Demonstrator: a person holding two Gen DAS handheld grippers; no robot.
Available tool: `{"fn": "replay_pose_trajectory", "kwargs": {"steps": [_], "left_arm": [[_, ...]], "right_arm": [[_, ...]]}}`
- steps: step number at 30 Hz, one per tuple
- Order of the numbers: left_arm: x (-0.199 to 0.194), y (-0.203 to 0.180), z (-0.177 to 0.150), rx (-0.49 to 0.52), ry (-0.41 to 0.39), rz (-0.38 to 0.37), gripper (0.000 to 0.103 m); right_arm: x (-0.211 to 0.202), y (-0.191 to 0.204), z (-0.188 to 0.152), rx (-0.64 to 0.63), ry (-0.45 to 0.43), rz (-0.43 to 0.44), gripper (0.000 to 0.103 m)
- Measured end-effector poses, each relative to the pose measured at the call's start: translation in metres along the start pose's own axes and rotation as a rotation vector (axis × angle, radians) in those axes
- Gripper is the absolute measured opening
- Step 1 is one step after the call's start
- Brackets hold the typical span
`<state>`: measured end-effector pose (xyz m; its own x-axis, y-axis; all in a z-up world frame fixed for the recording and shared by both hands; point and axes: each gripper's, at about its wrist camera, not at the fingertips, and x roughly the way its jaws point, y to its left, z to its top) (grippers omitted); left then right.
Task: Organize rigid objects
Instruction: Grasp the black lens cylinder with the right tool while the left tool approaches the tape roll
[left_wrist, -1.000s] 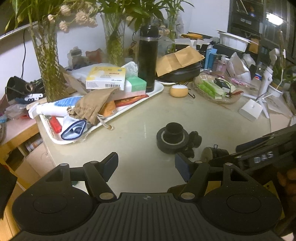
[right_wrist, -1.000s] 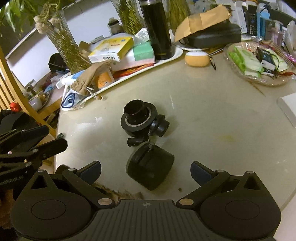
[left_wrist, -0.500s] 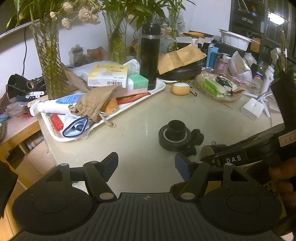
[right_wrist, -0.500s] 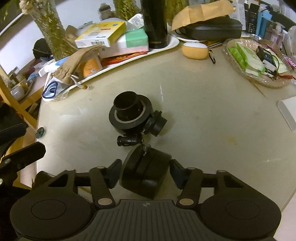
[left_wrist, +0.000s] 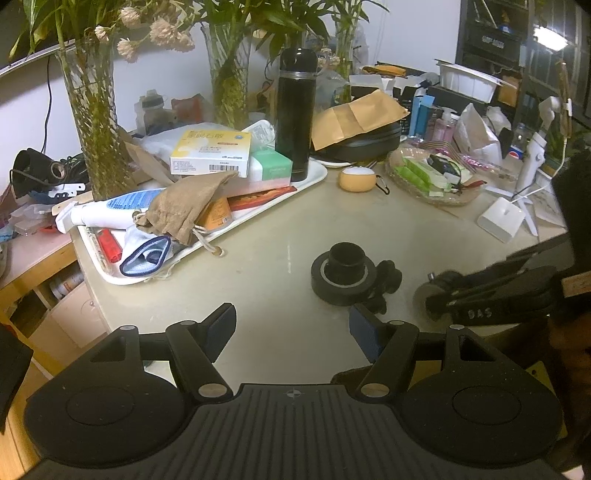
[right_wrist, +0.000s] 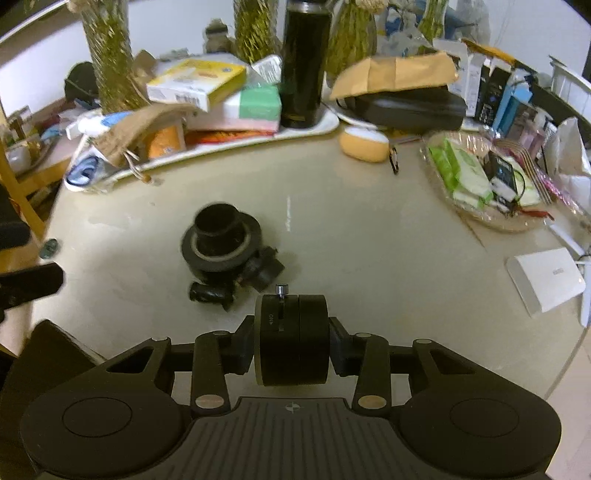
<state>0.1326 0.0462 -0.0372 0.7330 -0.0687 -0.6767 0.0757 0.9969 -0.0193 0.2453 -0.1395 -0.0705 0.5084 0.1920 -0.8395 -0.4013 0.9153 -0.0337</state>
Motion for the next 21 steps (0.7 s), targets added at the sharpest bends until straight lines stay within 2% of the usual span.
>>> {"fn": "replay_pose_trajectory", "kwargs": {"steps": [4, 9, 14, 21], "left_arm": [[0.0, 0.0, 0.0, 0.001, 0.0, -0.001, 0.067], [0.002, -0.001, 0.001, 0.003, 0.002, 0.002, 0.067], [0.003, -0.004, 0.001, 0.007, 0.002, -0.004, 0.067], [0.003, -0.011, 0.001, 0.031, 0.003, -0.019, 0.067]], "right_arm": [[0.004, -0.003, 0.0, 0.026, 0.0, 0.007, 0.044], [0.016, -0.005, -0.004, 0.037, 0.043, 0.015, 0.044], [0.014, -0.006, -0.006, 0.034, 0.027, -0.001, 0.043], [-0.006, -0.016, -0.004, 0.049, -0.059, 0.002, 0.043]]}}
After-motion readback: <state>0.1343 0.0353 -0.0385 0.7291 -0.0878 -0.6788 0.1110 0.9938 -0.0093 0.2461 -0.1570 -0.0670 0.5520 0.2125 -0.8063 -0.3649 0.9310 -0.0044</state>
